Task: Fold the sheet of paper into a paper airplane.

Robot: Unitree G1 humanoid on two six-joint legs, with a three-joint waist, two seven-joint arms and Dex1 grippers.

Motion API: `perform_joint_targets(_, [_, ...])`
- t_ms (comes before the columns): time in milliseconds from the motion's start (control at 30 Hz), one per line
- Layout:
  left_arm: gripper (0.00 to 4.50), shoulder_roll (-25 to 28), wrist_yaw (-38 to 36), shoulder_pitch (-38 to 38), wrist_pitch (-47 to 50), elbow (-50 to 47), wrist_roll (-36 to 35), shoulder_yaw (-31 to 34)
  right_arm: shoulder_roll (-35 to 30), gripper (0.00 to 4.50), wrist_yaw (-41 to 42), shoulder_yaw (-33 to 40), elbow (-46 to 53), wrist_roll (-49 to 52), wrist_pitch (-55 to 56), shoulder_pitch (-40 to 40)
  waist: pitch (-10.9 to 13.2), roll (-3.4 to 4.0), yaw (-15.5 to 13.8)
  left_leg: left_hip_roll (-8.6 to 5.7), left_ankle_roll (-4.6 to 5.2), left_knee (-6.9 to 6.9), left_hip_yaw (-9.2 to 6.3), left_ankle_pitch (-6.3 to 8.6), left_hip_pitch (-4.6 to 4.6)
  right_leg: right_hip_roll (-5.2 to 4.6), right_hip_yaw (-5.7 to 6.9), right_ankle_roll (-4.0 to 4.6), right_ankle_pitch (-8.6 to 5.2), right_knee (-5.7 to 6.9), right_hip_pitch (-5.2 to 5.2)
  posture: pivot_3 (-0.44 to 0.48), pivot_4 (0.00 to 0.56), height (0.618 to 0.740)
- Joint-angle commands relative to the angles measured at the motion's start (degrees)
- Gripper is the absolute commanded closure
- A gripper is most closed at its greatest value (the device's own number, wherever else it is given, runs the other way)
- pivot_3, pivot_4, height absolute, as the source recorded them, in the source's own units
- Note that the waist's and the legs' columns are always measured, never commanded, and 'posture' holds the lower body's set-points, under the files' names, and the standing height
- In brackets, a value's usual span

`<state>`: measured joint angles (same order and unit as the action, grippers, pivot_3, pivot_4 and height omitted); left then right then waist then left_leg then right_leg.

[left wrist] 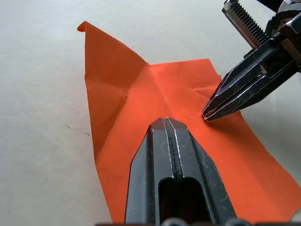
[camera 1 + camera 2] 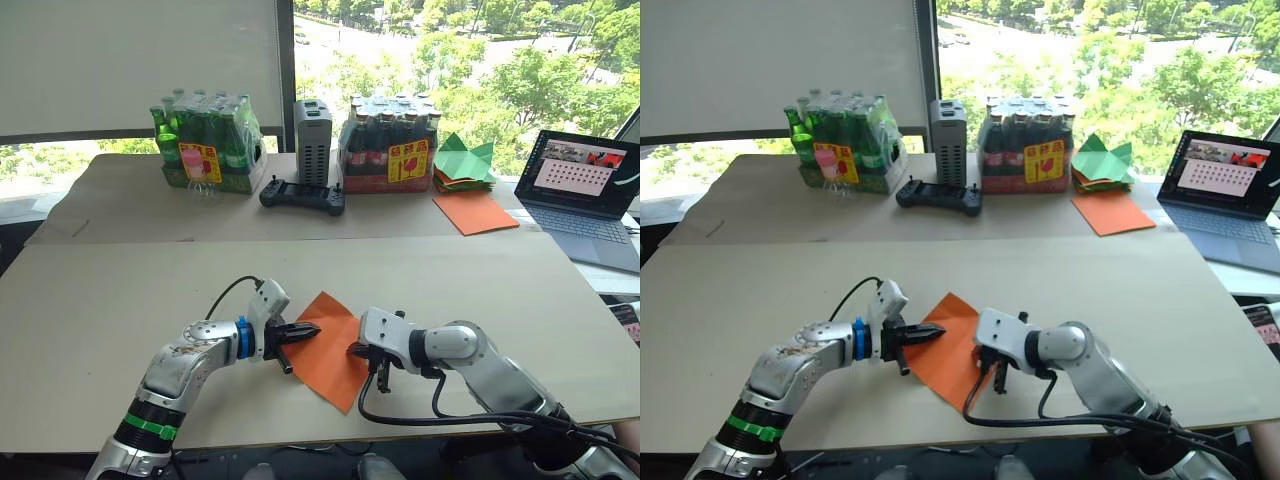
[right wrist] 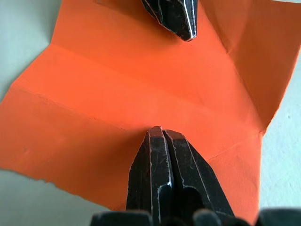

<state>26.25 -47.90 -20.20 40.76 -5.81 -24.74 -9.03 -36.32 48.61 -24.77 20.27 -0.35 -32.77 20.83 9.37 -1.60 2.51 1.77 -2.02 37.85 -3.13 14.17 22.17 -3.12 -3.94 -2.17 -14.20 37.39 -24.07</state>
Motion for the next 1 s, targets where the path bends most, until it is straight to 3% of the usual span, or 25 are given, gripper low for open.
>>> perform_joint_targets(33, [4.48,-0.6,0.1,0.2,-2.6,0.8,0.9,-0.1,0.4,4.5,-1.8,0.7,0.0,-0.9,-1.5,-1.9,0.0,0.0,-0.1,0.0,0.0,0.01,0.0,0.0,0.0,0.0,0.0,0.0,0.0,0.02,0.0,0.0,0.15,0.74])
perform_joint_targets(367, [4.48,-0.6,-0.5,3.3,-8.1,6.0,5.0,-2.0,-0.2,4.5,-3.8,1.8,1.7,-1.6,-2.4,-4.9,0.0,-0.01,-0.1,-0.03,0.0,0.01,0.01,0.0,-0.27,-0.02,-0.01,-0.03,-0.02,0.03,0.28,0.0,0.15,0.74])
perform_joint_targets(533, [4.48,-1.2,-0.3,4.7,-8.5,6.5,5.7,-2.6,1.0,4.5,-6.7,2.7,1.9,-1.8,-4.8,-5.7,0.0,-0.01,-0.1,-0.01,0.14,-0.02,0.01,0.09,-0.93,-0.01,0.02,-0.08,-0.06,-0.26,1.06,0.0,0.15,0.74])
perform_joint_targets(1000, [4.48,-2.5,1.4,4.5,-8.3,8.3,5.0,-0.6,4.0,4.5,-9.5,2.3,2.7,-1.3,-7.1,-6.0,-0.2,0.05,0.0,-0.02,0.14,-0.02,0.01,0.1,-1.16,-0.02,0.01,-0.31,-0.19,-0.3,1.36,0.0,0.15,0.74])
